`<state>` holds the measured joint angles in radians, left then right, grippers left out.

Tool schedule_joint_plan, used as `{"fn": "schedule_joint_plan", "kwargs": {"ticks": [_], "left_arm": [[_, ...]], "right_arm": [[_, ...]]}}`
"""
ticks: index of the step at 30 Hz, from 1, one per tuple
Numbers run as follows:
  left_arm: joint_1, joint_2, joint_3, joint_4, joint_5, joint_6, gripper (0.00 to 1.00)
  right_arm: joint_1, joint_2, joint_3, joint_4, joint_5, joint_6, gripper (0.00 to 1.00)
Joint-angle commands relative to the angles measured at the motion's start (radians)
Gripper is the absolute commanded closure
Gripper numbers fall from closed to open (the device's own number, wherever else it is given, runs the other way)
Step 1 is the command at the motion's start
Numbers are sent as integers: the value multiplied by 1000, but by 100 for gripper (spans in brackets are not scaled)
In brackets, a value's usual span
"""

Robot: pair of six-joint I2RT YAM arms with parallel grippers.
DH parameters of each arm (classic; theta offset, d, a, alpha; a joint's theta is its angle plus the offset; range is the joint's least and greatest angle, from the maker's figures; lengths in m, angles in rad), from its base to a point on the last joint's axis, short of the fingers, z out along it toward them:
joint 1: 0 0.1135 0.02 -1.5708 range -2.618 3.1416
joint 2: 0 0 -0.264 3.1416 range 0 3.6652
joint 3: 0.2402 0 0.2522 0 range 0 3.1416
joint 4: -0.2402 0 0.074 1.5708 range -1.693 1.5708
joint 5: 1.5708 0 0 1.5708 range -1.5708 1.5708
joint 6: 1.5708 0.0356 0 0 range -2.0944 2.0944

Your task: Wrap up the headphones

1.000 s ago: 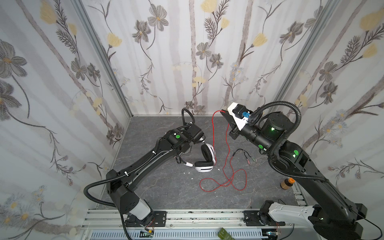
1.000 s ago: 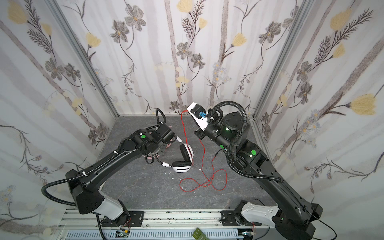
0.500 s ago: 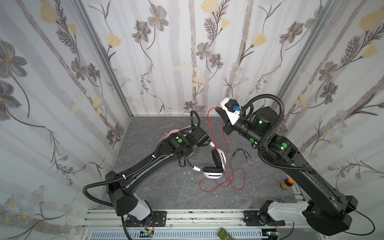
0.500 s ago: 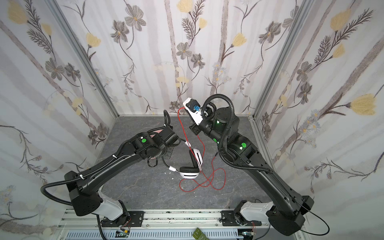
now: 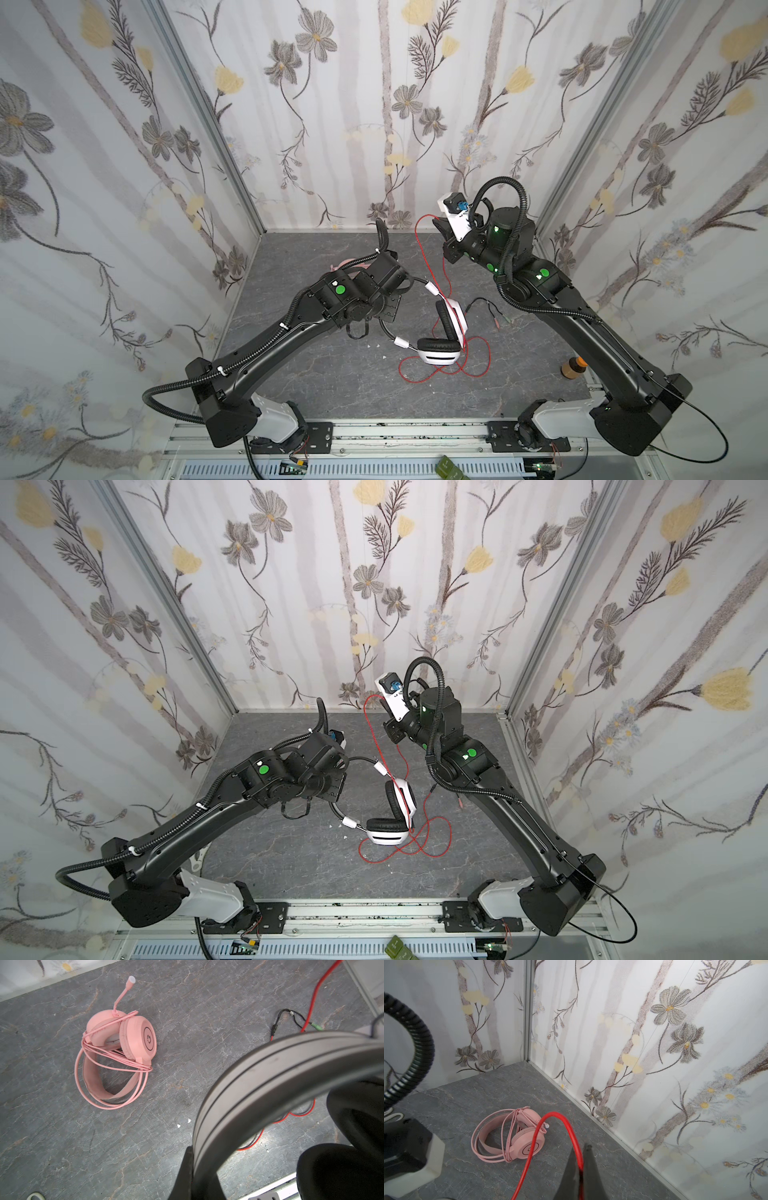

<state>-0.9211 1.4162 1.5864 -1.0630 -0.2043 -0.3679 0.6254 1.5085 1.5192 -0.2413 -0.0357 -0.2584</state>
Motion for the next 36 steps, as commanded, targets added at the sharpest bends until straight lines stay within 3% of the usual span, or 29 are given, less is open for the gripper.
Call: {"fn": "schedule_joint_plan", "kwargs": {"ticks": [1, 12, 21, 25, 32, 36], "left_arm": [[4, -13, 5, 79, 31, -28, 100], [86, -12, -14, 92, 108, -116, 100], [103, 7, -25, 88, 89, -114, 100], [121, 10, -38, 36, 16, -129, 100], [149, 86, 15, -74, -83, -156, 100], [147, 164, 95, -120, -105, -167, 100]], "right_arm": [[-2, -5, -30, 1, -26, 39, 100], [58, -184, -224, 88, -3, 117, 100], [88, -227, -182, 67, 48, 105, 100], [91, -276, -180, 82, 74, 87, 100], [126, -357, -174, 141, -77, 60, 100], [192, -340, -115, 162, -94, 67, 100]]}}
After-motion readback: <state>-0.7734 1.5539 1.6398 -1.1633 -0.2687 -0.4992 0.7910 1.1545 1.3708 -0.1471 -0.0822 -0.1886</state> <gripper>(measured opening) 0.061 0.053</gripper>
